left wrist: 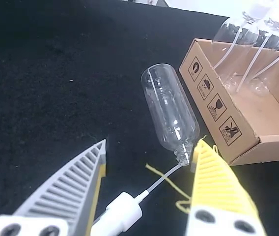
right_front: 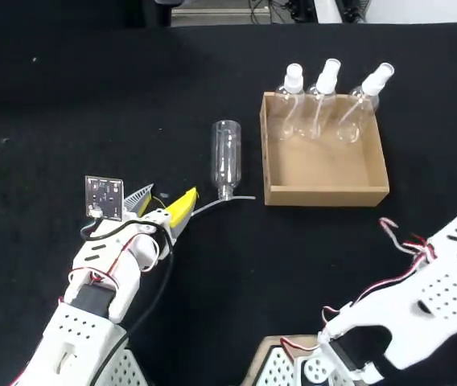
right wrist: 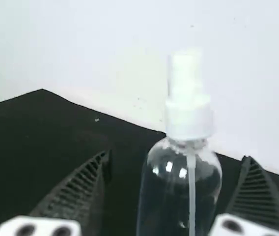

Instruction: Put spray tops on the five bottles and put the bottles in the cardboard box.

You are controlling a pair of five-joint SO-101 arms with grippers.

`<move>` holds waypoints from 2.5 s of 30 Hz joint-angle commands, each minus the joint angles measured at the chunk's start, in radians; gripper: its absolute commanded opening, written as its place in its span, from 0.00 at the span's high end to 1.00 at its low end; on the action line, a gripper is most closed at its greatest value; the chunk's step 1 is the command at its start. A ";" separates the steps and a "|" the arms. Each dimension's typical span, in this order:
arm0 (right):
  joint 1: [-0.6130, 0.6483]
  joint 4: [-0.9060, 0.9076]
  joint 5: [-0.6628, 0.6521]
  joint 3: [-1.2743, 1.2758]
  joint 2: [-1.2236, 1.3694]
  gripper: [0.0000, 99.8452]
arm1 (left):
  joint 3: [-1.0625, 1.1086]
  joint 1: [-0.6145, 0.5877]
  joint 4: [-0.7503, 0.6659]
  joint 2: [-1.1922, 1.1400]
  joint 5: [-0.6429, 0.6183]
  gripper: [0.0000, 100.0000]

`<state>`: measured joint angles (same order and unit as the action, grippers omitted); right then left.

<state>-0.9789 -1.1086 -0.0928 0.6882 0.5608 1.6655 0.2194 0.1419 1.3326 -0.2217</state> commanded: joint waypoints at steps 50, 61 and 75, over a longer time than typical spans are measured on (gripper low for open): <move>-0.051 1.471 -0.236 -0.305 -0.547 0.66 | -0.002 0.015 -0.023 0.015 0.011 0.73; 0.037 1.410 -0.230 -0.380 -0.452 0.66 | -0.002 0.015 -0.023 0.017 0.011 0.73; -0.029 1.252 -0.236 -0.328 -0.354 0.66 | -0.002 0.015 -0.023 0.017 0.012 0.73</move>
<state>-0.9774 0.1726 -0.3199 0.3644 0.2079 1.6655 0.2194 0.1419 1.3326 -0.2217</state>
